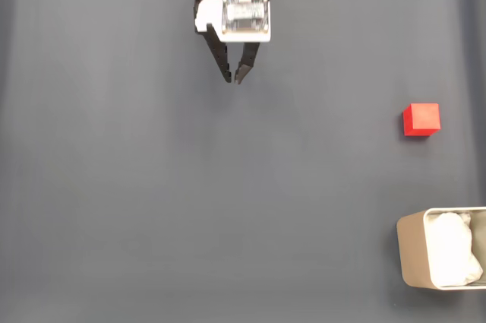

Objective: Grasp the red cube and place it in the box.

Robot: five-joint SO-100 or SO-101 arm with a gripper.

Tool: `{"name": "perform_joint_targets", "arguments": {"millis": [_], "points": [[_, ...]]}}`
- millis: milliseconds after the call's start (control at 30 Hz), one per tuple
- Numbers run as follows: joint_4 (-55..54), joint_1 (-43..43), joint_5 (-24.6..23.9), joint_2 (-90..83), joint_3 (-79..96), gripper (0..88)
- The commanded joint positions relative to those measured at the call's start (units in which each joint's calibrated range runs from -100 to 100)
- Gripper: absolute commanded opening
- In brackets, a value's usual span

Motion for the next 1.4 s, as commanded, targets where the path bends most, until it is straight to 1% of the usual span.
{"name": "perform_joint_targets", "arguments": {"millis": [0,267,533,733,967,1133,1367], "points": [[-1.25,-0.64,-0.15,7.16,-15.02,0.0],[3.59,-1.56,0.2,19.89,-38.2,0.0],[11.79,-1.35,1.27,29.25,-51.61,0.0],[15.8,-1.49,1.37,35.49,-57.45,0.0],[14.74,-4.19,2.15,41.73,-62.28,0.0],[12.69,-7.95,2.69,43.38,-63.56,0.0],[12.52,-15.62,2.25,44.07,-63.56,0.4]]}}
